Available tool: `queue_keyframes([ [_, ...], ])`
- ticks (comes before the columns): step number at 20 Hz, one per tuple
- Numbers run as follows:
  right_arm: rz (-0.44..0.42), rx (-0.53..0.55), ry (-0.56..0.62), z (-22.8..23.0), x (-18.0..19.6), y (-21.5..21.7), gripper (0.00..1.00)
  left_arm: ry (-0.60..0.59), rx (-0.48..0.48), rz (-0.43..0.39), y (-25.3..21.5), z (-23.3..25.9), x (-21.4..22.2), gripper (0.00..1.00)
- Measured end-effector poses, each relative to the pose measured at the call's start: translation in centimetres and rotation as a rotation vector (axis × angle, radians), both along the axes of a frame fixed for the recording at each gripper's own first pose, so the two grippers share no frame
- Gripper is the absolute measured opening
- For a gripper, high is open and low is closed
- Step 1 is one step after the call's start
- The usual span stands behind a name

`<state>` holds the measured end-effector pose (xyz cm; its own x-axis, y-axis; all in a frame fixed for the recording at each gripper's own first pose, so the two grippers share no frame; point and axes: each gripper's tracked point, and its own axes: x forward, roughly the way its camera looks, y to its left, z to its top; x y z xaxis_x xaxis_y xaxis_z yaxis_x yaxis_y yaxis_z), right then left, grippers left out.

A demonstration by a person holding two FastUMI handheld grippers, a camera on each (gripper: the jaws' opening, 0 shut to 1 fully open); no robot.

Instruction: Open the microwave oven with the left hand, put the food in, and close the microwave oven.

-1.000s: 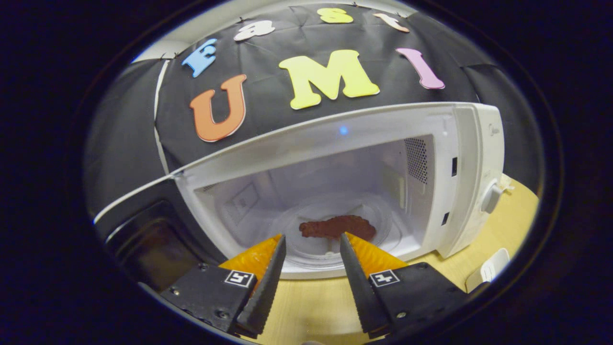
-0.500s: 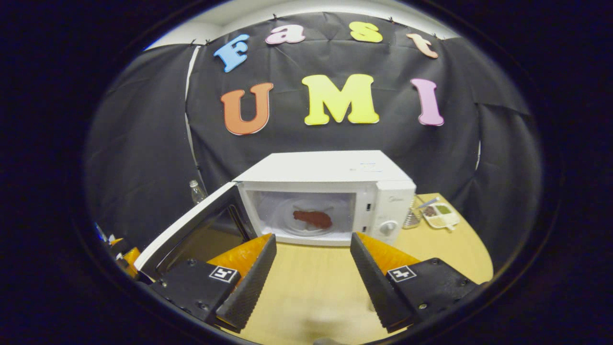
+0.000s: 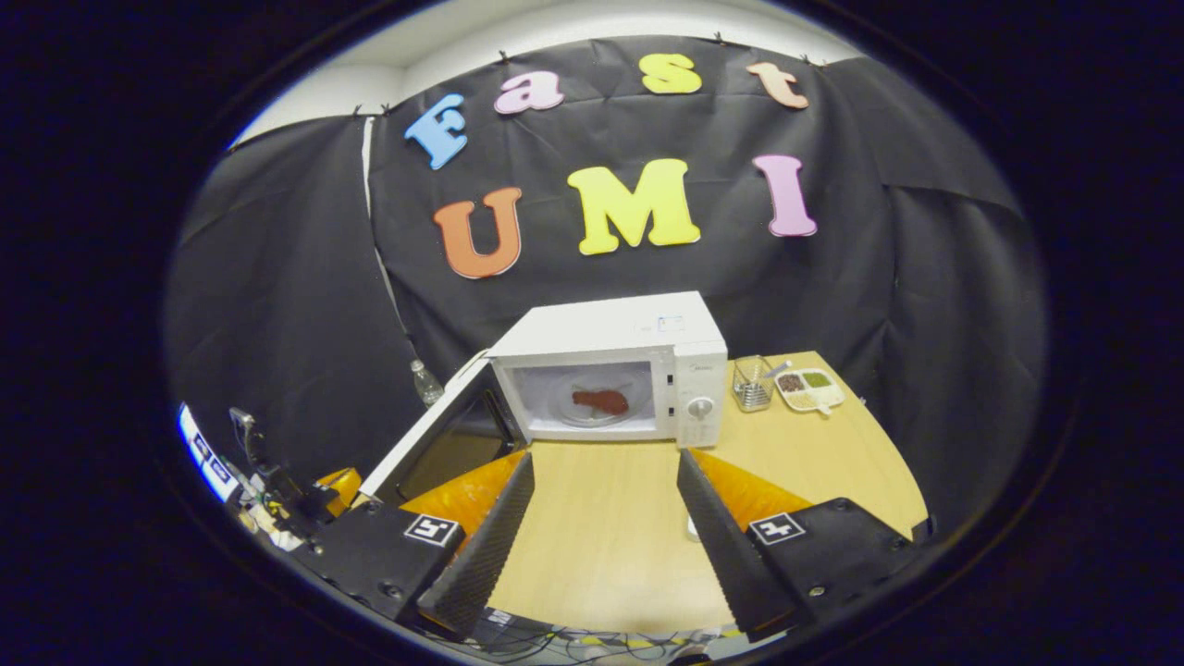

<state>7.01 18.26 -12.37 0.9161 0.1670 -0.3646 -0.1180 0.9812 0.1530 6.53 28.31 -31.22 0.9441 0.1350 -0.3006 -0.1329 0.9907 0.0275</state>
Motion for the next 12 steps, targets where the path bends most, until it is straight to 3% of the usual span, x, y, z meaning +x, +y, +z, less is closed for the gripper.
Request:
queue_keyframes([
  [1,0.004,-0.001,0.009,0.0,-0.7,0.2,0.9,0.001,0.009,-0.018,-0.3,-0.5,0.1,0.0],
  [2,0.005,-0.005,0.014,-0.1,-1.3,0.0,1.0,-0.001,0.009,-0.037,-1.1,-0.6,0.3,0.0],
  [3,0.003,-0.003,0.016,0.1,-1.8,0.1,1.0,-0.005,0.006,-0.055,-1.7,-0.3,0.6,0.0],
  [4,-0.003,-0.001,0.022,0.1,-2.1,-0.2,0.9,-0.003,0.006,-0.073,-2.4,-0.5,0.8,0.0],
  [5,-0.005,0.015,0.028,0.1,-2.4,-0.3,1.0,-0.01,0.008,-0.093,-3.3,-0.5,0.9,0.0],
  [6,-0.011,0.039,0.034,0.2,-2.7,-0.4,0.9,-0.01,0.007,-0.113,-4.0,-0.6,1.1,0.0],
  [7,-0.016,0.067,0.025,0.6,-3.0,-0.4,1.0,-0.009,0.012,-0.125,-4.5,-0.8,1.3,0.0],
  [8,-0.02,0.077,0.022,0.8,-3.1,-0.6,1.0,-0.011,0.021,-0.137,-5.1,-0.9,1.7,0.0],
  [9,-0.024,0.073,0.028,0.4,-3.4,-0.8,0.9,-0.011,0.032,-0.136,-5.5,-0.8,2.0,0.0],
  [10,-0.026,0.069,0.036,0.2,-3.7,-1.1,1.0,-0.014,0.021,-0.143,-6.2,-0.6,2.2,0.1],
  [11,-0.029,0.069,0.041,0.1,-3.8,-1.3,1.0,-0.022,0.0,-0.159,-7.0,-0.3,2.1,0.0],
  [12,-0.037,0.071,0.038,0.2,-3.9,-1.6,1.0,-0.02,-0.009,-0.177,-8.0,-0.4,2.0,0.0],
])
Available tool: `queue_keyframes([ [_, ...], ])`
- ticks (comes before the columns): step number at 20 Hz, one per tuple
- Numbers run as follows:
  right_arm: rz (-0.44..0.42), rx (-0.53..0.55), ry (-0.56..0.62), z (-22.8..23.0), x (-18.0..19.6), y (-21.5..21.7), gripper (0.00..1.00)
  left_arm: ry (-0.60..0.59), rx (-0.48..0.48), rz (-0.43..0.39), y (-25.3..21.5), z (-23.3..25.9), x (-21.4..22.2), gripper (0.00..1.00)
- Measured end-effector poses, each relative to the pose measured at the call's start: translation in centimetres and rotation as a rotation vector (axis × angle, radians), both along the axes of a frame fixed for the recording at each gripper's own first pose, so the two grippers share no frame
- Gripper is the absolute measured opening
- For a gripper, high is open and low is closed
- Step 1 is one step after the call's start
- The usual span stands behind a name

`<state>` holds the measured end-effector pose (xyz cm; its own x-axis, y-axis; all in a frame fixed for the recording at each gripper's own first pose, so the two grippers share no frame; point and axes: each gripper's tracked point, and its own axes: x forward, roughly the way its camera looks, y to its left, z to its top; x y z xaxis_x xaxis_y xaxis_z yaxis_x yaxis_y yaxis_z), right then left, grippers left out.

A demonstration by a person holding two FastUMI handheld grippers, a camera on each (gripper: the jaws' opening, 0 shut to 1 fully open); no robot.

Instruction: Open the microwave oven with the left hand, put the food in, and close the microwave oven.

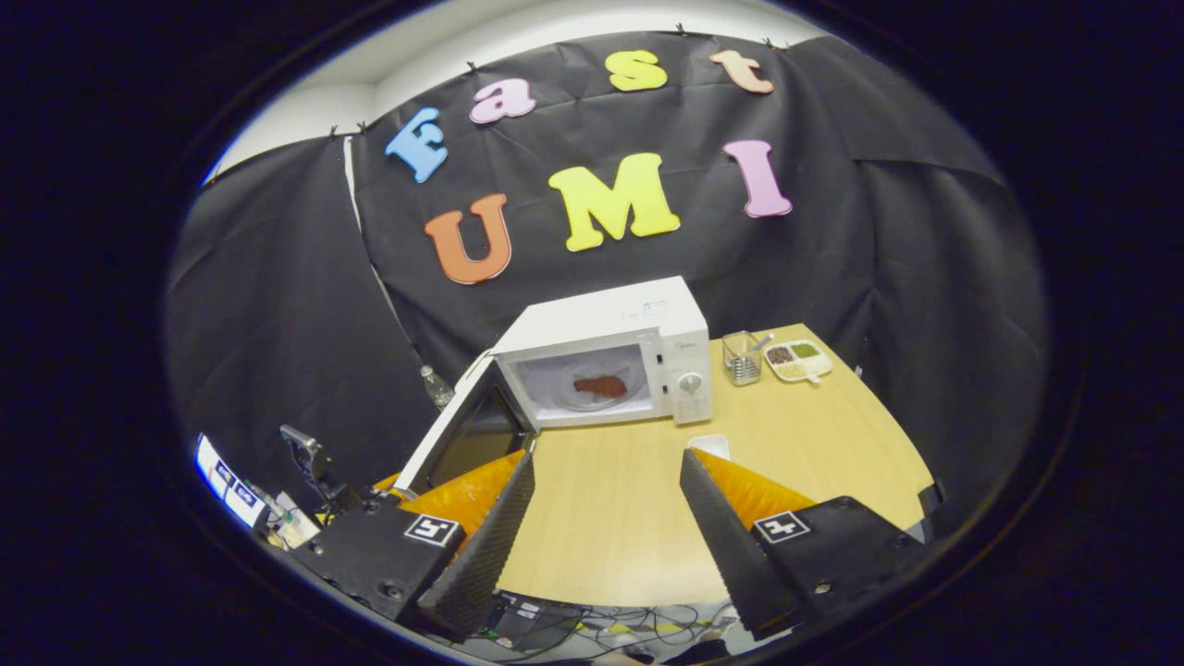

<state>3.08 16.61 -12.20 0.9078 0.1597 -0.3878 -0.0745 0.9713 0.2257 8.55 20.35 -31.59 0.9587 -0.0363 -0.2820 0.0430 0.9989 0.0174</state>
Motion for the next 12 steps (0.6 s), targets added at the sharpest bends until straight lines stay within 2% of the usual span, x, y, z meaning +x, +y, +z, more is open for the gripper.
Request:
queue_keyframes([
  [2,-0.005,0.007,-0.004,0.3,-0.2,-0.5,1.0,0.007,-0.005,-0.037,-2.3,-0.2,0.1,0.0],
  [3,-0.002,0.004,0.0,0.1,-0.3,-0.6,0.9,0.011,-0.011,-0.059,-3.4,-0.4,-0.3,0.0],
  [4,-0.007,-0.013,0.0,0.1,-0.4,-1.2,1.0,0.009,-0.014,-0.078,-4.7,-0.2,-0.2,0.0],
  [7,-0.025,-0.026,-0.006,0.6,-0.5,-2.7,1.0,0.01,-0.035,-0.127,-8.6,-0.3,0.1,0.0],
  [8,-0.027,-0.029,-0.01,0.7,-0.5,-3.2,0.9,0.011,-0.042,-0.141,-9.9,-0.2,0.4,0.0],
  [9,-0.029,-0.035,-0.009,0.8,-0.5,-3.8,1.0,0.012,-0.048,-0.155,-11.1,-0.3,0.7,0.1],
  [10,-0.032,-0.039,-0.009,0.8,-0.6,-4.4,0.9,0.011,-0.056,-0.171,-12.5,-0.2,1.0,0.0],
  [11,-0.034,-0.039,-0.009,0.8,-0.6,-5.0,1.0,0.009,-0.061,-0.187,-13.9,-0.1,1.4,0.0],
  [12,-0.04,-0.04,-0.01,0.8,-0.5,-5.7,0.9,0.004,-0.063,-0.201,-15.1,0.1,1.8,0.0],
])
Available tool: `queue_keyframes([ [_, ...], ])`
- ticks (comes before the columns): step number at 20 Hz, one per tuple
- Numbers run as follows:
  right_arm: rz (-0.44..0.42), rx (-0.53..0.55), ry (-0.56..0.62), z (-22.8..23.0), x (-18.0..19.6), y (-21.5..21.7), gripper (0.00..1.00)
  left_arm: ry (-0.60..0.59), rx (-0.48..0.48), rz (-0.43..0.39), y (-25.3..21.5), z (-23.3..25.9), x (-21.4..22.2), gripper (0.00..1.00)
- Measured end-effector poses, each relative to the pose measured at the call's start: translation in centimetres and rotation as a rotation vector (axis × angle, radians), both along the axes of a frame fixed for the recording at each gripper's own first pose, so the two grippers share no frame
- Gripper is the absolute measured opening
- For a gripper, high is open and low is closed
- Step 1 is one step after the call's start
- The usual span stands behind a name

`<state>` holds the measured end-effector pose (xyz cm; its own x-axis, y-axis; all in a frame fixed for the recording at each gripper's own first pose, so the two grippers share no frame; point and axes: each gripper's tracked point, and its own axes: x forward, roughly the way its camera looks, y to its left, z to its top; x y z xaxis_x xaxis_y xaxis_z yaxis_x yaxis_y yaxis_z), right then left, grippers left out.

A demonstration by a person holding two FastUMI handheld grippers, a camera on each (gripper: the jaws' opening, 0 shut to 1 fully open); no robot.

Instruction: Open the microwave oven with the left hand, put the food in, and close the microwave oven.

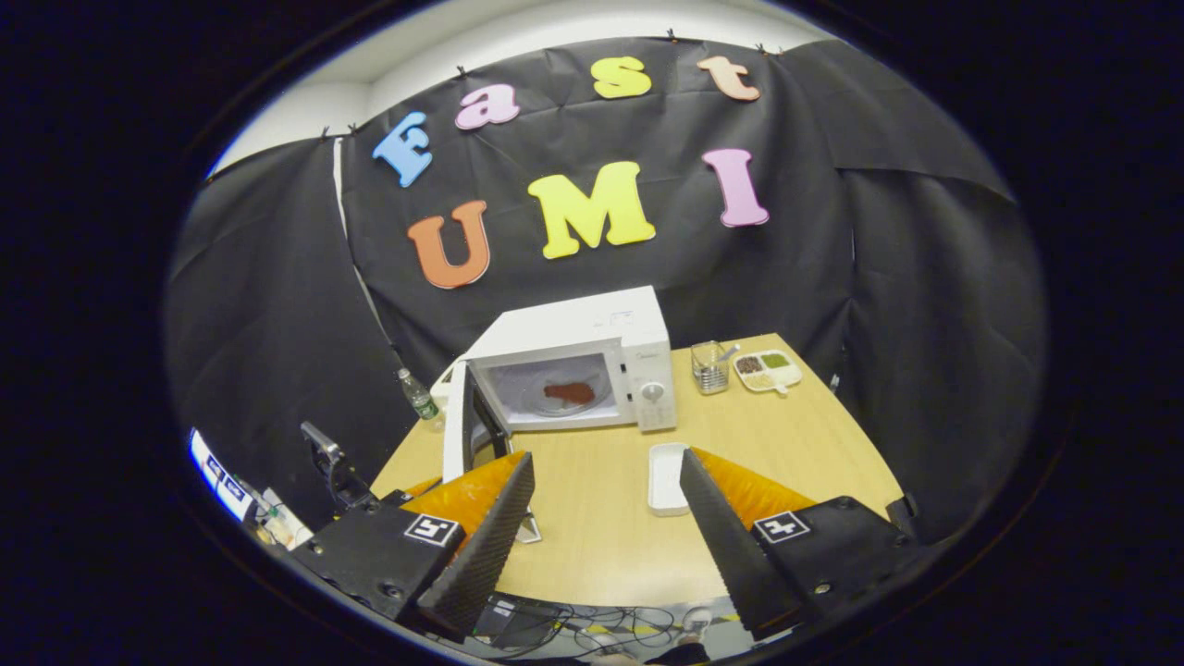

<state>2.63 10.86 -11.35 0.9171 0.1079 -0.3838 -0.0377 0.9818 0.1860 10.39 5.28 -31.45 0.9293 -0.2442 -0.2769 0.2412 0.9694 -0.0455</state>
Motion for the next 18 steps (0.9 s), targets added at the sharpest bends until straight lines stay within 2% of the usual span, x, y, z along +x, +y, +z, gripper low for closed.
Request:
queue_keyframes([
  [1,-0.008,-0.001,0.002,0.0,0.2,-0.8,1.0,-0.004,-0.002,-0.013,-1.4,0.2,0.7,0.0],
  [2,-0.013,0.005,0.0,0.0,0.4,-1.6,0.9,-0.003,-0.001,-0.022,-2.7,0.2,1.4,0.0],
  [3,-0.015,0.018,-0.002,0.2,0.5,-2.2,1.0,-0.006,-0.003,-0.031,-3.7,0.4,2.2,0.0],
  [4,-0.022,0.024,-0.003,0.3,0.8,-3.1,0.9,-0.014,-0.011,-0.038,-4.8,0.8,3.0,0.0],
  [5,-0.029,0.025,-0.003,0.3,1.2,-3.9,1.0,-0.017,-0.015,-0.044,-5.8,1.1,3.9,0.0],
  [8,-0.048,0.026,0.003,0.3,2.3,-6.4,1.0,-0.019,-0.029,-0.057,-8.7,1.4,6.2,0.0],
  [9,-0.053,0.025,0.007,0.2,2.7,-7.0,0.9,-0.016,-0.034,-0.058,-9.7,1.4,7.1,0.0],
  [10,-0.054,0.029,0.01,0.0,3.2,-7.6,1.0,-0.01,-0.037,-0.059,-10.5,1.3,7.9,0.0],
  [11,-0.055,0.034,0.015,-0.2,3.6,-8.0,0.9,-0.01,-0.041,-0.058,-11.3,1.3,8.5,0.0],
  [12,-0.055,0.039,0.026,-0.4,4.1,-8.5,1.0,-0.01,-0.048,-0.06,-12.1,1.4,9.2,0.0],
  [18,-0.055,0.049,0.043,-1.1,6.2,-10.8,1.0,-0.002,-0.047,-0.074,-15.6,1.2,12.8,0.0],
])
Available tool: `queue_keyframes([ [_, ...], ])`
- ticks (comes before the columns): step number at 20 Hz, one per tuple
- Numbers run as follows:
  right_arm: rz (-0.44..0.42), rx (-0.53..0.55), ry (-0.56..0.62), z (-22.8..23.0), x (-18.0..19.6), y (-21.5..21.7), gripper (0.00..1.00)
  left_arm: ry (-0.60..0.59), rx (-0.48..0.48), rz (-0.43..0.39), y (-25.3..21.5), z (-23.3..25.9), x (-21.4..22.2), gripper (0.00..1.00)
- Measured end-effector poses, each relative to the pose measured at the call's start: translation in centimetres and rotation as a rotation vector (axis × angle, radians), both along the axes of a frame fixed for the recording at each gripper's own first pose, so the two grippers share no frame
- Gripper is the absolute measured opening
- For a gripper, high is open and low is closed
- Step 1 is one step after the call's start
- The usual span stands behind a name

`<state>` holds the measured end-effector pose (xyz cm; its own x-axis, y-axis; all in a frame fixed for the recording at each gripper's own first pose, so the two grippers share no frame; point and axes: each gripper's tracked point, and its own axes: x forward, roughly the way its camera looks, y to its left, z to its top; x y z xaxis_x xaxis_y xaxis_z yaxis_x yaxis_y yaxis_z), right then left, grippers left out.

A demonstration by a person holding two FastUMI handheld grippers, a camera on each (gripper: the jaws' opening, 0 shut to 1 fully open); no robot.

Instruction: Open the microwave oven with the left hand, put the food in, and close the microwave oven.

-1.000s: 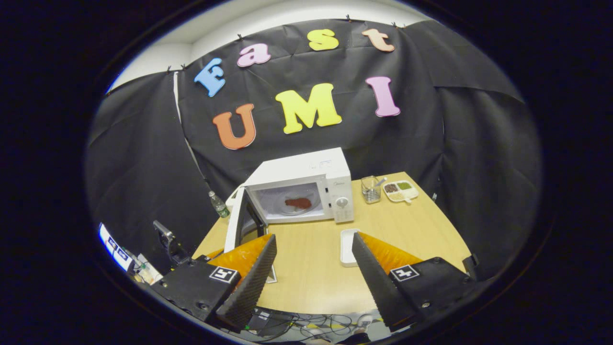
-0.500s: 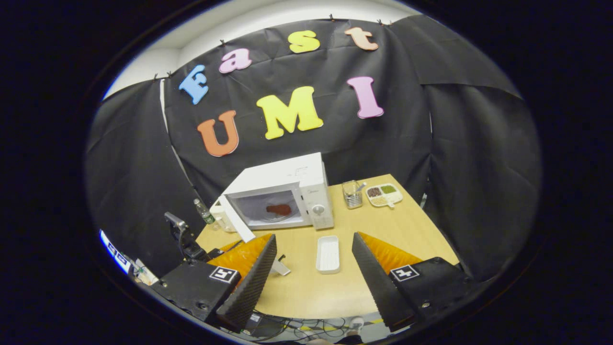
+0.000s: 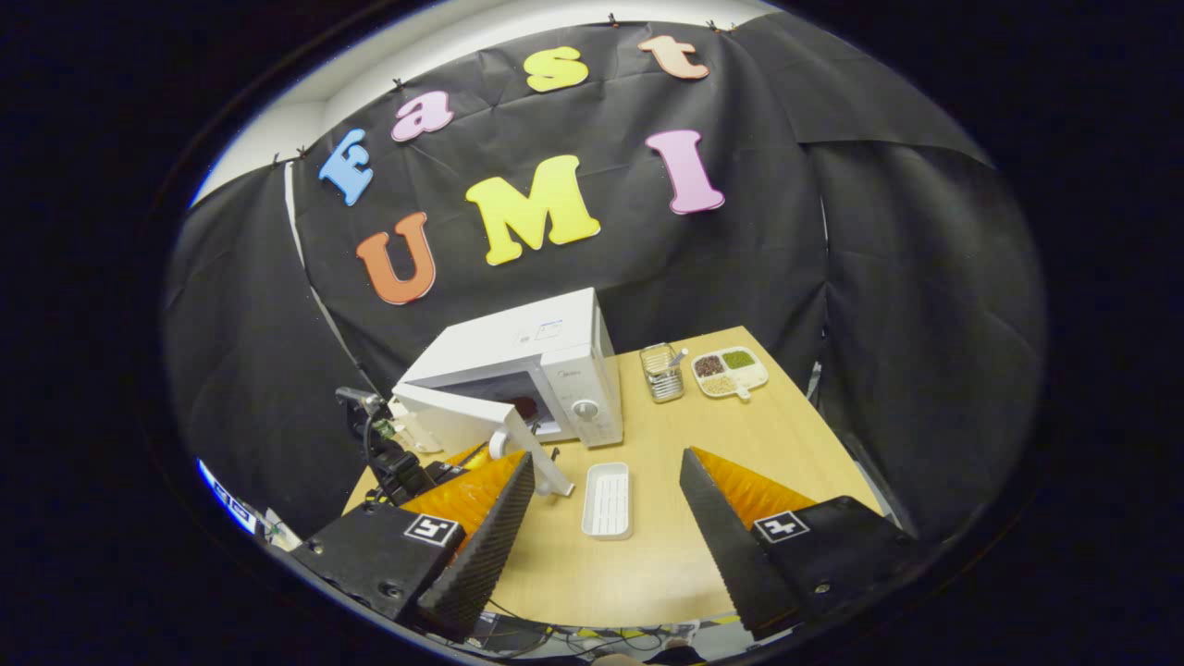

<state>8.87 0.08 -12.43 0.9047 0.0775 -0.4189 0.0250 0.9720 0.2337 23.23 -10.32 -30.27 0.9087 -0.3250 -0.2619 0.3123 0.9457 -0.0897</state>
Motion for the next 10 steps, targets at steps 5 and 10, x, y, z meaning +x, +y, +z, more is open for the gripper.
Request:
queue_keyframes([
  [5,0.003,0.01,0.015,-0.8,1.9,-1.3,1.0,-0.002,-0.002,0.02,-1.4,-0.1,3.2,0.0],
  [10,0.022,0.009,0.025,-1.3,3.4,-2.1,1.0,-0.019,0.0,0.03,-2.6,0.2,6.5,0.0],
])
